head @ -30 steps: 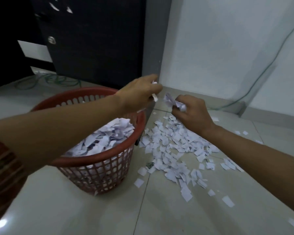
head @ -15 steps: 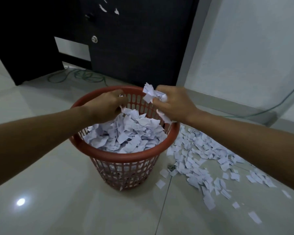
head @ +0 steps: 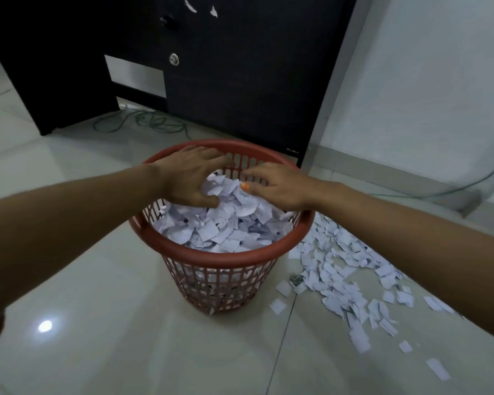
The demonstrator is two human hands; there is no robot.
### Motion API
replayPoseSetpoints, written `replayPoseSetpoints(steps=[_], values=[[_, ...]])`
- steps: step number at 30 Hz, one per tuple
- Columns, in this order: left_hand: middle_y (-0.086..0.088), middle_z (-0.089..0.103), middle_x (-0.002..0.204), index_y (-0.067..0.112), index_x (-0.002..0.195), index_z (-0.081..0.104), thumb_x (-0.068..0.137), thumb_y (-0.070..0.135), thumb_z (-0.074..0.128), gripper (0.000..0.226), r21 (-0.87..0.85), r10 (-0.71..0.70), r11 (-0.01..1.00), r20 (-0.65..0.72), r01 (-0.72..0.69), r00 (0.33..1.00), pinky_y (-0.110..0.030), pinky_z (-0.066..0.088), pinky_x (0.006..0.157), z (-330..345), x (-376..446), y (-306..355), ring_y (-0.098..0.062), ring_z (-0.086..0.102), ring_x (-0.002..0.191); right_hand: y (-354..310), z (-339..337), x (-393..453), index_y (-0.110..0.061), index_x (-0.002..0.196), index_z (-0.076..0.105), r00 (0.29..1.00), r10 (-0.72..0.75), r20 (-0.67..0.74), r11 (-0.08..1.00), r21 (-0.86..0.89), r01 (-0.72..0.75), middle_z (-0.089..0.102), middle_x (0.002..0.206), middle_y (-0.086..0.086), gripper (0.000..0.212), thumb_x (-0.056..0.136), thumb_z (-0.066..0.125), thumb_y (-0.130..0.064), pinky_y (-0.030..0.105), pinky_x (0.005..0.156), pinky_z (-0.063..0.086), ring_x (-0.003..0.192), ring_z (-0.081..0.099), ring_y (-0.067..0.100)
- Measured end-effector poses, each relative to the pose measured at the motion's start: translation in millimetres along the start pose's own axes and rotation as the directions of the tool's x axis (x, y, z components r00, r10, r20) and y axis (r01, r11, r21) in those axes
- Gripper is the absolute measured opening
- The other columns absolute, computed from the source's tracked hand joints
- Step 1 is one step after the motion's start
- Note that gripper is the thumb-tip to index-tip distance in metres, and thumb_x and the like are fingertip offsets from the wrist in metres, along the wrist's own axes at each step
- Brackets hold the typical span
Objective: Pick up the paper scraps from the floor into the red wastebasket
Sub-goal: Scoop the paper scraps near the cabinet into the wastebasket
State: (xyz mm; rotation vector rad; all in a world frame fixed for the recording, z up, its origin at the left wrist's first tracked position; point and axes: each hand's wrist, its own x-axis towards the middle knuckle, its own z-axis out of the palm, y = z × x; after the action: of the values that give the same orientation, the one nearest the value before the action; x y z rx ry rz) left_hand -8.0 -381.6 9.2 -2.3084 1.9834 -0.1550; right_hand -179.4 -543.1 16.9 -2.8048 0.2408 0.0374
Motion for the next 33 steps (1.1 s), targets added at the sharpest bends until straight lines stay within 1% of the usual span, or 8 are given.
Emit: replayPoseSetpoints(steps=[4,10,14,21,24,27,30,33], values=[[-0.006,0.033,0.151,0.018,0.148,0.024,0.067,0.089,0.031,0.108,0.029,0.055,0.998,-0.031,-0.054,0.998,-0.043,0.028,0.114,-5,3,9,-0.025,0.034,0.136,5,-7,-6,-0.014,0.116,0.067,0.971,-0.100,-0.218,0.995,-0.024,0.097,0.062,0.113,0.002,0.029,0.099,0.048,-0.028,0.024,0.088,0.039,0.106,0.055,0.015],[-0.005,0.044,0.137,0.019,0.141,0.035,0.077,0.080,0.040,0.088,-0.012,0.166,0.985,-0.206,-0.172,0.964,-0.040,0.041,0.100,-18,20,32,-0.023,0.046,0.119,31,-11,-24,-0.013,0.091,0.072,0.895,-0.110,-0.433,0.994,-0.075,0.085,0.058,0.089,0.003,0.024,0.092,0.054,-0.029,0.029,0.075,0.041,0.083,0.052,0.016],[-0.002,0.048,0.126,0.020,0.134,0.042,0.082,0.072,0.041,0.074,-0.052,0.192,0.976,-0.254,-0.211,0.948,-0.042,0.046,0.091,-27,44,59,-0.020,0.049,0.106,59,-13,-48,-0.012,0.090,0.069,0.875,-0.083,-0.477,0.996,-0.078,0.052,0.055,0.086,0.007,0.024,0.091,0.053,-0.030,0.029,0.076,0.036,0.081,0.051,0.019],[-0.002,0.046,0.131,0.020,0.132,0.045,0.083,0.066,0.046,0.068,-0.072,0.282,0.949,-0.229,-0.305,0.932,-0.035,0.042,0.096,-42,99,127,-0.019,0.046,0.114,107,-12,-102,-0.013,0.098,0.068,0.910,0.046,-0.412,0.995,-0.064,-0.080,0.052,0.090,0.000,0.030,0.089,0.051,-0.037,0.037,0.081,0.045,0.087,0.051,0.019],[-0.002,0.044,0.135,0.022,0.135,0.042,0.085,0.059,0.055,0.064,-0.058,0.301,0.949,-0.116,-0.309,0.947,-0.036,0.040,0.100,-37,122,164,-0.020,0.045,0.118,125,-9,-129,-0.017,0.103,0.066,0.921,0.087,-0.379,0.992,-0.055,-0.117,0.046,0.091,-0.003,0.032,0.090,0.049,-0.041,0.035,0.081,0.043,0.088,0.050,0.018],[-0.004,0.040,0.139,0.025,0.137,0.040,0.085,0.058,0.057,0.064,-0.042,0.264,0.964,0.090,-0.261,0.960,-0.042,0.040,0.102,-26,139,196,-0.023,0.044,0.122,146,3,-150,-0.017,0.108,0.062,0.937,0.151,-0.316,0.978,-0.088,-0.187,0.048,0.097,0.005,0.027,0.094,0.055,-0.039,0.038,0.083,0.043,0.093,0.050,0.024],[-0.005,0.035,0.145,0.026,0.142,0.033,0.086,0.059,0.057,0.069,0.018,0.220,0.972,0.278,-0.234,0.935,-0.046,0.040,0.102,-11,154,225,-0.027,0.043,0.126,170,19,-172,-0.016,0.114,0.058,0.951,0.219,-0.220,0.961,-0.120,-0.249,0.049,0.108,0.009,0.030,0.095,0.055,-0.040,0.038,0.086,0.042,0.100,0.048,0.025],[-0.006,0.031,0.148,0.025,0.145,0.029,0.087,0.060,0.056,0.073,0.030,0.225,0.967,0.361,-0.253,0.905,-0.045,0.041,0.101,9,165,251,-0.030,0.041,0.128,196,36,-195,-0.016,0.117,0.056,0.951,0.280,-0.133,0.944,-0.142,-0.298,0.048,0.112,0.010,0.033,0.095,0.053,-0.040,0.037,0.085,0.041,0.103,0.047,0.026]])
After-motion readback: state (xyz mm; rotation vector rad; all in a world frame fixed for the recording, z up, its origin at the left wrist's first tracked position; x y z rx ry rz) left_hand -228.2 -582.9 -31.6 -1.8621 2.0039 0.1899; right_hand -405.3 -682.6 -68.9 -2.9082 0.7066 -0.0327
